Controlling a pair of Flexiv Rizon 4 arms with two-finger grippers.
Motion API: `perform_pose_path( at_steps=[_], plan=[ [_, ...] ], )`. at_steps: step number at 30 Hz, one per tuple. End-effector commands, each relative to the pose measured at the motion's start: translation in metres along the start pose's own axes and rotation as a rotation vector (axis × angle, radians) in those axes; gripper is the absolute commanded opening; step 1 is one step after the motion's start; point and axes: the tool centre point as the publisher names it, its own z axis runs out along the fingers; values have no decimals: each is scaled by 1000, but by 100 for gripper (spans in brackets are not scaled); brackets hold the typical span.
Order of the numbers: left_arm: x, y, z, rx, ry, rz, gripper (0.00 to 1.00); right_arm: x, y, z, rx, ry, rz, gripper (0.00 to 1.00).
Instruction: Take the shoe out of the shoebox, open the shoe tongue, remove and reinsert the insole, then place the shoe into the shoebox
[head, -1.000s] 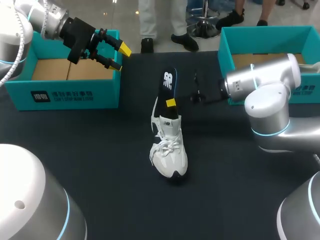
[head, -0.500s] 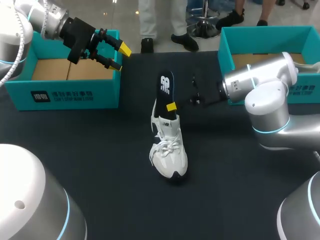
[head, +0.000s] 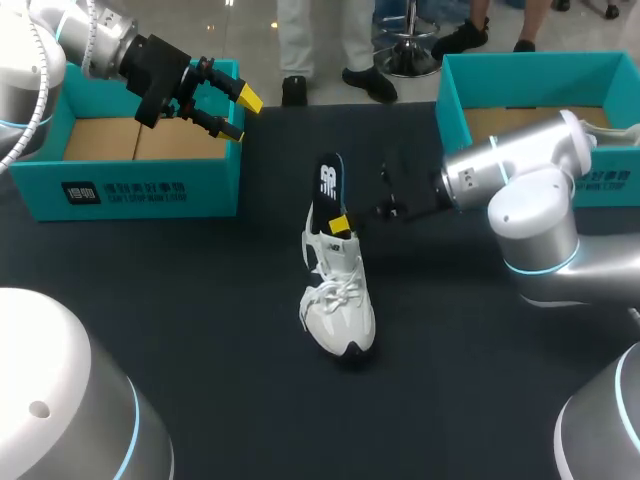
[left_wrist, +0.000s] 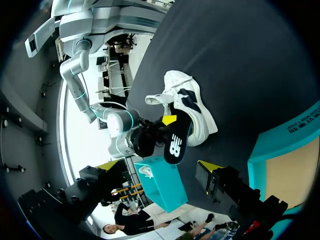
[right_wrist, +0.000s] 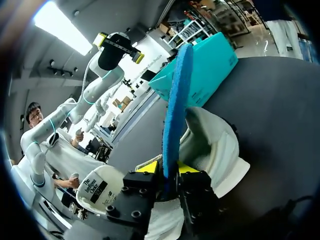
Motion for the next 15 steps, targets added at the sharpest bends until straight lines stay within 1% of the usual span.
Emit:
perform_pose_path(
  at_steps=[1,4,5,6,7,8,9,10,11,12,13,15],
  plan=[
    [0,0,0,1,3,1,100,3,12,-2,8,-14,-14,100],
    [0,0,0,1,3,1,100,0,21,-6,5,-21,-33,100],
    [0,0,0,1,3,1,100,-1,23,-7,6,-21,-38,89],
    [0,0,0,1,3,1,100,-2,25,-7,7,-22,-41,80],
    [0,0,0,1,3,1,100,-3,27,-7,8,-22,-46,80],
    [0,0,0,1,3,1,100,-4,29,-7,10,-22,-50,71],
    [0,0,0,1,3,1,100,-6,30,-7,11,-21,-51,49],
    [0,0,0,1,3,1,100,-7,30,-7,12,-20,-52,46],
    [0,0,0,1,3,1,100,-9,31,-6,13,-16,-50,40],
    [0,0,0,1,3,1,100,-10,31,-5,14,-6,-38,27],
    [0,0,0,1,3,1,100,-10,30,-5,2,11,-32,0],
    [0,0,0,1,3,1,100,-11,29,-3,-3,49,-12,0]
  ],
)
